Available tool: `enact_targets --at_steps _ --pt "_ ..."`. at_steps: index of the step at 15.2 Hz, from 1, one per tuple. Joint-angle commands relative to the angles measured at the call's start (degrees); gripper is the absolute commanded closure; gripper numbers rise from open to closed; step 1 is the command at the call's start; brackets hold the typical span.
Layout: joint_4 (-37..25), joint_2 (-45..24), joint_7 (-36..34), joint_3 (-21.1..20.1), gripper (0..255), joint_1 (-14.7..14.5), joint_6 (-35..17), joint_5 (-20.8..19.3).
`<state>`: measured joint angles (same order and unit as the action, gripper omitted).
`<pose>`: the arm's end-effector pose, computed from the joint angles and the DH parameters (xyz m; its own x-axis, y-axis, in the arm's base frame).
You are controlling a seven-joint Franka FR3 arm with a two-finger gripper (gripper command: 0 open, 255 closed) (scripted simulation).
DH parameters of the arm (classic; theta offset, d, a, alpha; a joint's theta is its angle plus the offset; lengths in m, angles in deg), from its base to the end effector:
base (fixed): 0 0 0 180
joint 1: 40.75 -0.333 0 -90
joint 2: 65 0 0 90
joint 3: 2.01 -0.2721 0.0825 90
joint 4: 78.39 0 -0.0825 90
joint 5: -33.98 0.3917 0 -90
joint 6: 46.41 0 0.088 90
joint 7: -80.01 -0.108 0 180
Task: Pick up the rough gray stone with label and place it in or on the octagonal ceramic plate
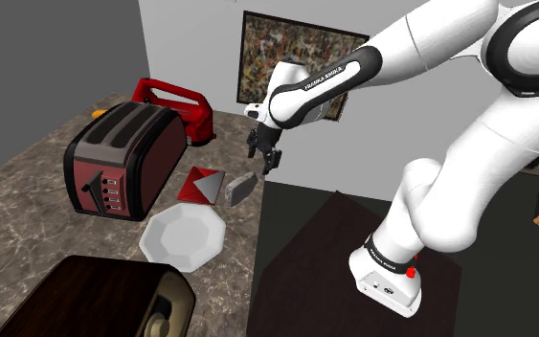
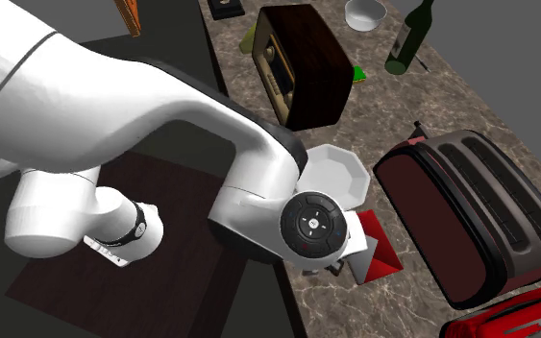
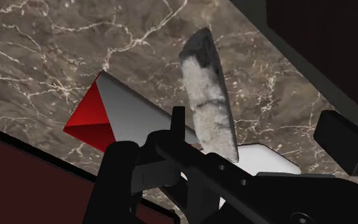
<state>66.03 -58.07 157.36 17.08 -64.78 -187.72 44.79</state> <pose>0.4672 0.0435 0.2751 0.2694 0.9479 0.1703 0.9615 -0.2746 0.0078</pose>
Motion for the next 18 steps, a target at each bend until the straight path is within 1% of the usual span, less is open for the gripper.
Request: enact_targets --at_steps 1,3,4,10,11,18 --pt "-1.60 -4.86 7.90 0.13 0 -1.96 -2.84 4.00" --pt "-3.23 -9.31 15.52 -0.59 0 -3.08 -5.05 8.15" --pt "-3.58 -10.20 17.07 -0.96 0 -3.09 -5.46 8.98" --pt "-3.88 -14.97 20.56 -2.44 0 -3.00 -9.31 13.93" --pt "-4.06 -16.26 21.55 -2.92 0 -2.91 -10.26 15.32" --pt "-4.06 -16.26 21.54 -2.95 0 -2.88 -10.26 15.31"
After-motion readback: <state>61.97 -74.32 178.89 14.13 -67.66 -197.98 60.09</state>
